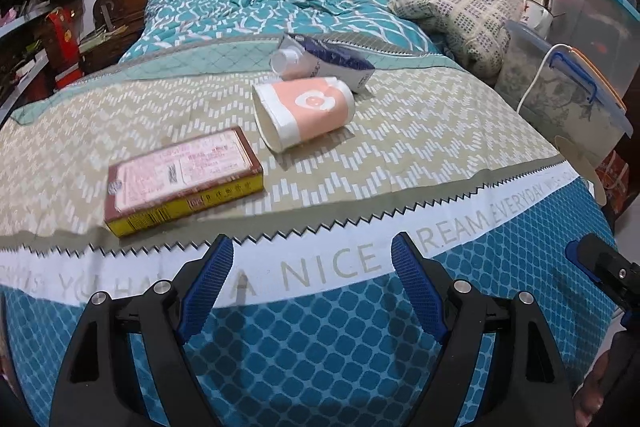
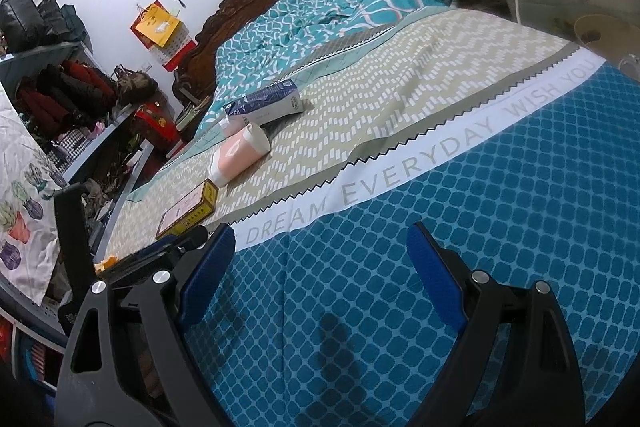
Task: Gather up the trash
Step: 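Lower the left gripper onto the brown medicine box and close it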
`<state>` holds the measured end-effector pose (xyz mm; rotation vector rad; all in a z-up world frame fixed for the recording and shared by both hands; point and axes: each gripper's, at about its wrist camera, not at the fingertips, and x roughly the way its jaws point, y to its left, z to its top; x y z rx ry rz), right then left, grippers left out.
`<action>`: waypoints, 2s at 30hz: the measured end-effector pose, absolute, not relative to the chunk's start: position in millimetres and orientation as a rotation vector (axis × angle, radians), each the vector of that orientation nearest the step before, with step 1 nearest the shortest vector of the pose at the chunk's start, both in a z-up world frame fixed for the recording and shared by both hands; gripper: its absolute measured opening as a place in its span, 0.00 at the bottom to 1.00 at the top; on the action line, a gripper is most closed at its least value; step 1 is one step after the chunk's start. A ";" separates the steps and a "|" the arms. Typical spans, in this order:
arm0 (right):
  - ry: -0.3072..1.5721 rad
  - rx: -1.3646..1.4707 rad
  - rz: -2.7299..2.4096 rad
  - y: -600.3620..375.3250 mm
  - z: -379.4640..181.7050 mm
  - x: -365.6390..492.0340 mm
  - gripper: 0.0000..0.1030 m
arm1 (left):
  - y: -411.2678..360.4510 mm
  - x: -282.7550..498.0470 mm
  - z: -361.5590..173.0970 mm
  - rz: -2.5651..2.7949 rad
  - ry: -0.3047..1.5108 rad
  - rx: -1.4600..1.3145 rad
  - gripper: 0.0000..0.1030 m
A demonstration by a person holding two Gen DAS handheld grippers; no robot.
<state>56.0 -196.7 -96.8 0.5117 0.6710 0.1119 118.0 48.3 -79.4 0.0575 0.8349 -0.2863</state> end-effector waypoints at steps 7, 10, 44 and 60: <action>0.679 0.528 0.115 -198.3 -100.1 58.0 0.85 | 92.3 146.0 -44.8 -0.266 0.756 0.136 0.85; 0.674 0.536 0.111 -200.9 -101.2 56.2 0.85 | 125.0 173.5 -36.2 -0.245 0.757 0.121 0.85; 0.713 0.437 0.247 -172.3 -82.6 100.7 0.85 | 95.7 175.4 -102.5 -0.342 1.007 0.180 0.59; 0.967 0.767 0.328 -129.0 -134.4 290.4 0.68 | 138.8 142.2 -102.8 -0.175 0.927 0.020 0.57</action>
